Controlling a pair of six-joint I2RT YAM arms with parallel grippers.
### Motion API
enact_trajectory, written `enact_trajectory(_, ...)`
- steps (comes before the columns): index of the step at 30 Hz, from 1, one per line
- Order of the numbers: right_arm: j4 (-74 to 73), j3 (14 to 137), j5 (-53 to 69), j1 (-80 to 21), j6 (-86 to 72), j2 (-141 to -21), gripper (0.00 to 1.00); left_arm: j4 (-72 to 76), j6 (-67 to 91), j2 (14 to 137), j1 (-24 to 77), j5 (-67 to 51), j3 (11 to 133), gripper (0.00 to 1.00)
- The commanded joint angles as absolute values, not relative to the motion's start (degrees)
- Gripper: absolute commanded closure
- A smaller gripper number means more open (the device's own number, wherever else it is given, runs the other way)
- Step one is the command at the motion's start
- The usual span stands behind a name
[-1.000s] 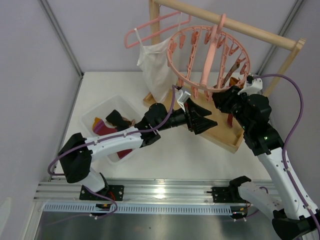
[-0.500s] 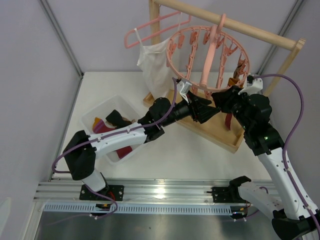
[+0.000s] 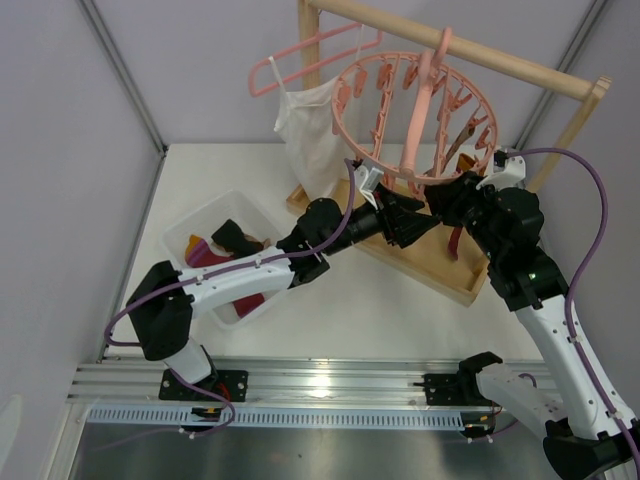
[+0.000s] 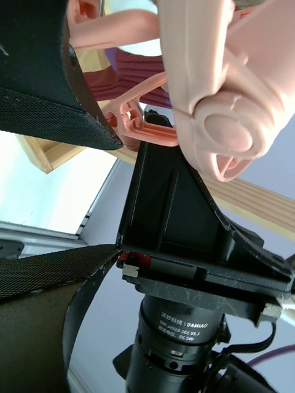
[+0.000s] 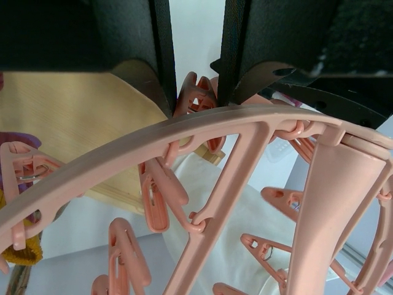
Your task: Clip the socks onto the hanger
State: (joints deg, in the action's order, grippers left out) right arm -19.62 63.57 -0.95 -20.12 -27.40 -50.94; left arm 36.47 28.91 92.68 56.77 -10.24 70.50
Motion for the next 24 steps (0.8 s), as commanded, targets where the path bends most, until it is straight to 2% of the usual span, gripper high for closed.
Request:
enact_trajectory(1, -18.63, 67.41, 1.23, -20.39, -27.95, -49.66, 0.92, 41.04, 23.65, 92.99, 54.41, -7.99, 67.95, 0.35)
enact_trajectory(3, -18.72, 67.50, 1.23, -20.39, -27.77, -49.75, 0.92, 40.87, 21.90, 92.55, 54.14, -8.96, 67.32, 0.34)
enact_trajectory(10, -19.86, 68.47, 0.35, -20.39, -26.37, -49.75, 0.92, 39.11, 19.43, 90.27, 52.82, -11.16, 65.39, 0.23)
enact_trajectory(24, -20.65, 68.20, 0.09, -20.39, -26.19, -50.10, 0.89, 35.24, 21.18, 91.05, 52.29, -6.15, 70.22, 0.21)
